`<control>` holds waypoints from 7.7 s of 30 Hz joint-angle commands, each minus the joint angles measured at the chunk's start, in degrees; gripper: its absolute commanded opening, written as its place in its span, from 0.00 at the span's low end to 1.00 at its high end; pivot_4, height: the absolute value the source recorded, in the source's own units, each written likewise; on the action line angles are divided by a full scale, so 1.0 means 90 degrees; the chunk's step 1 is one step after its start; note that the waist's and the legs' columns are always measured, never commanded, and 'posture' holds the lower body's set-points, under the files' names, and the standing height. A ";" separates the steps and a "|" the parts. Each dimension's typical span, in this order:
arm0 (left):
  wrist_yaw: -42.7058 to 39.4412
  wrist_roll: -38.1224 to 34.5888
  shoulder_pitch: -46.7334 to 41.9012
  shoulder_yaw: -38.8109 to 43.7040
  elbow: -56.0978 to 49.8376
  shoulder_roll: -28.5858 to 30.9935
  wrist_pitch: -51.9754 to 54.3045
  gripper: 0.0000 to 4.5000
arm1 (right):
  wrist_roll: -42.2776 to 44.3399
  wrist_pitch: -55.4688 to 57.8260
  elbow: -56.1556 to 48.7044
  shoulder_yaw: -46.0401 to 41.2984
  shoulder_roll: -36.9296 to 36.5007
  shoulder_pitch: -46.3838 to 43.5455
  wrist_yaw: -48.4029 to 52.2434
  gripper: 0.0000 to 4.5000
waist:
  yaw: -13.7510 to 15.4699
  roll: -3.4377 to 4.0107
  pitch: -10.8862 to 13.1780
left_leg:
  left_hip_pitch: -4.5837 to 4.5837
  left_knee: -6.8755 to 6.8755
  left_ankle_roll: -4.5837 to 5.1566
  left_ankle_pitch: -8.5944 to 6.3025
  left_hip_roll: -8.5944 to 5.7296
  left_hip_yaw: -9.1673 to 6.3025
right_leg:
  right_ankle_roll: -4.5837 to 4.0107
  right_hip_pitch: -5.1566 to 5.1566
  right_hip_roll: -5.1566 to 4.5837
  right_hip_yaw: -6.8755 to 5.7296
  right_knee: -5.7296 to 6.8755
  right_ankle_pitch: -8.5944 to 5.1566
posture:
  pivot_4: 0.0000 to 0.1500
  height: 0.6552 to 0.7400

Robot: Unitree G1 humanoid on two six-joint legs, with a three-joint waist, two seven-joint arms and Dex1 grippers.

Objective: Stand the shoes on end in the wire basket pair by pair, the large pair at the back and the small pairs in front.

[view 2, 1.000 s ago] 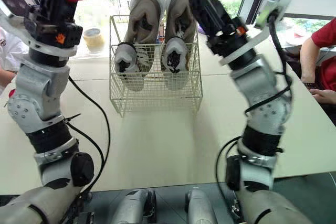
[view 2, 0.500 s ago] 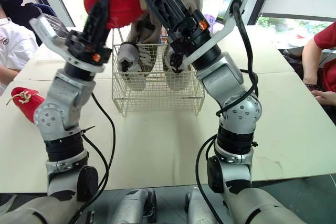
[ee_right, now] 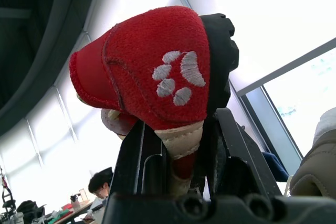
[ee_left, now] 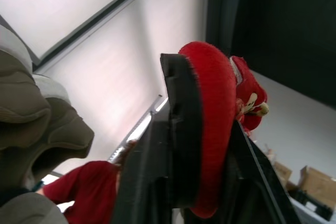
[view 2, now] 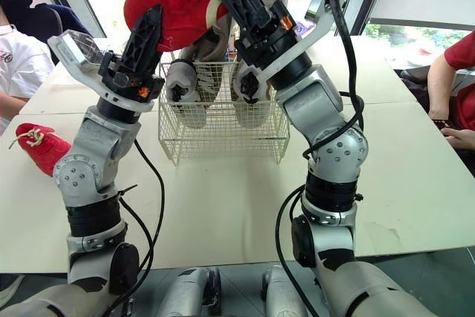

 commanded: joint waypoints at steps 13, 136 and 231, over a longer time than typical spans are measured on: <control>0.2230 0.0743 0.2793 0.0117 -0.3463 0.2395 0.0554 0.68 | -0.2595 -0.0583 0.2448 0.1156 -0.4442 -0.0773 0.6543 0.11 | -0.0021 0.0000 0.0002 | 0.0003 -0.0018 0.0012 -0.0011 0.0008 0.0016 | -0.0025 -0.0002 -0.0011 0.0009 -0.0032 -0.0014 | 1.00 0.94; 0.2646 0.5387 0.0560 0.0500 -0.3664 0.0449 0.0608 0.02 | -0.3012 0.1591 0.1409 0.1177 -0.5862 0.0115 0.7753 1.00 | 0.0173 -0.0139 -0.0011 | -0.0063 0.0077 0.0033 -0.0029 -0.0001 0.0010 | -0.0027 -0.0018 -0.0075 -0.0082 -0.0007 0.0011 | 1.00 0.94; -0.0768 0.2871 0.5024 0.0622 -0.2687 0.4202 0.0893 0.67 | -0.3180 0.1403 0.0899 0.0436 -0.6177 0.2576 0.6989 1.00 | 0.0148 -0.0057 -0.0038 | -0.0073 0.0060 0.0013 -0.0048 0.0013 0.0013 | -0.0044 -0.0067 -0.0101 -0.0075 -0.0040 0.0003 | 1.00 0.94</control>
